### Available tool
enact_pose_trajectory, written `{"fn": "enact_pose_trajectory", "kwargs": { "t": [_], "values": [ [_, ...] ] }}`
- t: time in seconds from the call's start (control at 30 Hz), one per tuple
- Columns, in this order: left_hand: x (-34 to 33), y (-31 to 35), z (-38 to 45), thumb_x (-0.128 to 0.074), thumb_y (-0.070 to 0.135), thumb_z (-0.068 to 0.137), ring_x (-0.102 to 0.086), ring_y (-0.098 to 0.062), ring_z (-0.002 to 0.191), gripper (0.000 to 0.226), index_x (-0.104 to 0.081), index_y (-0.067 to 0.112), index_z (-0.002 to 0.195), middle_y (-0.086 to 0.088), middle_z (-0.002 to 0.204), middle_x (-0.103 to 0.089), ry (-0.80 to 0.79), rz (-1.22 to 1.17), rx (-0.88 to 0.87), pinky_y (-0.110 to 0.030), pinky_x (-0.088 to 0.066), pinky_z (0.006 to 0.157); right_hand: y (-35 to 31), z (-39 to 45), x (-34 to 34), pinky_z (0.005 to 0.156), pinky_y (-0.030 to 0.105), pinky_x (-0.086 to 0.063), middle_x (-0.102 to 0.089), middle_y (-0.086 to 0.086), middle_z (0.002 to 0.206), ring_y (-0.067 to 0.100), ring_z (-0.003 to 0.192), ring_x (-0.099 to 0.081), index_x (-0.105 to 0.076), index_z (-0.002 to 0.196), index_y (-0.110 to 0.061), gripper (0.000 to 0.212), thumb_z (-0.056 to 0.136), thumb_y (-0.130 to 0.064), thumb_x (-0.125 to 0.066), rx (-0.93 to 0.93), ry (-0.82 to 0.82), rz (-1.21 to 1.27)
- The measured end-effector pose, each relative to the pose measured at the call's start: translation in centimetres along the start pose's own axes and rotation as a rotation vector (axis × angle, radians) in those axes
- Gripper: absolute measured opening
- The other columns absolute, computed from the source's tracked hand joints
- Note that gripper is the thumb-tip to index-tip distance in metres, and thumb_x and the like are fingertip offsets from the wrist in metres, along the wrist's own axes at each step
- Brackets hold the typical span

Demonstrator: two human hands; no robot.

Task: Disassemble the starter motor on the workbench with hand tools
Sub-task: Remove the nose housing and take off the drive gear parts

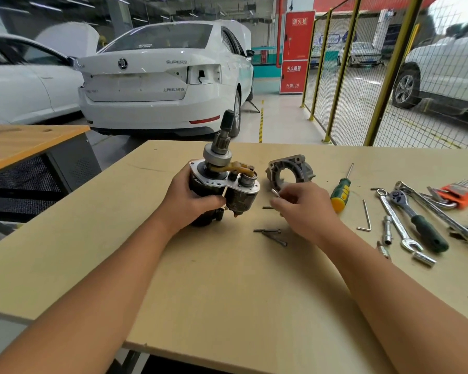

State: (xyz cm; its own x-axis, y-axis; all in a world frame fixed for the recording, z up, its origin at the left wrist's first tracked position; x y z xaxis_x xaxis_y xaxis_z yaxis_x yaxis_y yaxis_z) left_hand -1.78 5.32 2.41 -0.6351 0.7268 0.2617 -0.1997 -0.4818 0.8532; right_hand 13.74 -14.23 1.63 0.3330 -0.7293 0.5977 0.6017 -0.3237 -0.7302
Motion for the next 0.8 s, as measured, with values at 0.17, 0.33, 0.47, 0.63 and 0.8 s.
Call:
{"fn": "enact_pose_trajectory", "kwargs": {
  "t": [0.17, 0.33, 0.47, 0.63, 0.8],
  "values": [
    [0.0, 0.3, -0.2, -0.086, 0.014, 0.066, -0.071, -0.01, 0.105, 0.056, -0.065, 0.026, 0.116, 0.01, 0.108, -0.076, -0.031, 0.06, -0.026, -0.018, -0.053, 0.088, 0.4, 0.2, -0.2, 0.073, 0.029, -0.051, -0.057, -0.014, 0.08, 0.008, 0.079, -0.054, -0.077, 0.103, -0.023, 0.015, 0.09, -0.028, -0.073, 0.018, -0.044, -0.198],
    [-0.3, 1.2, -0.4, -0.086, 0.032, 0.06, -0.071, -0.016, 0.107, 0.06, -0.067, 0.026, 0.117, 0.007, 0.11, -0.075, -0.039, 0.184, -0.101, -0.028, -0.055, 0.093, 0.2, 0.2, -0.4, 0.073, 0.028, -0.048, -0.063, -0.009, 0.086, 0.012, 0.085, -0.059, -0.077, 0.107, -0.022, 0.018, 0.093, -0.032, -0.069, 0.026, -0.084, -0.157],
    [-0.8, 1.8, -0.5, -0.086, 0.035, 0.06, -0.07, -0.014, 0.1, 0.058, -0.065, 0.032, 0.114, 0.012, 0.105, -0.074, -0.018, 0.267, -0.165, -0.026, -0.055, 0.088, -0.2, -0.1, -0.1, 0.069, 0.027, -0.051, -0.069, -0.009, 0.079, 0.007, 0.071, -0.066, -0.075, 0.096, -0.026, 0.011, 0.096, -0.033, -0.066, 0.02, -0.062, -0.004],
    [-1.3, 2.8, -0.8, -0.087, 0.035, 0.061, -0.067, -0.002, 0.092, 0.061, -0.06, 0.043, 0.114, 0.022, 0.101, -0.07, 0.012, 0.373, -0.25, -0.013, -0.049, 0.08, -1.5, -0.6, 0.4, 0.056, 0.017, -0.042, -0.067, -0.005, 0.066, -0.001, 0.058, -0.059, -0.075, 0.085, -0.025, 0.026, 0.1, -0.037, -0.058, 0.066, -0.037, 0.231],
    [-1.0, 2.8, -0.7, -0.088, 0.033, 0.06, -0.066, -0.001, 0.091, 0.062, -0.061, 0.037, 0.116, 0.022, 0.101, -0.069, 0.031, 0.385, -0.25, -0.014, -0.05, 0.08, -2.9, -1.0, -0.3, 0.061, 0.021, -0.046, -0.056, -0.011, 0.065, 0.007, 0.064, -0.055, -0.075, 0.106, -0.033, 0.022, 0.084, -0.033, -0.074, 0.153, -0.184, 0.443]
  ]
}}
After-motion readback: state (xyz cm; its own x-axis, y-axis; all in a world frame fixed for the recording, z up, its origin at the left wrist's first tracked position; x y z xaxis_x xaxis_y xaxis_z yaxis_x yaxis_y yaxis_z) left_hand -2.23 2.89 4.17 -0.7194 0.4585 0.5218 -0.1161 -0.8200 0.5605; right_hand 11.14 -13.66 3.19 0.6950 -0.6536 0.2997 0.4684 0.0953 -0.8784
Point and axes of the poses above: each hand's wrist, its own z-axis towards the middle knuckle, its own x-axis out of the back of the hand, y = z × x, the point moved 8 cm from there along z, towards the middle knuckle
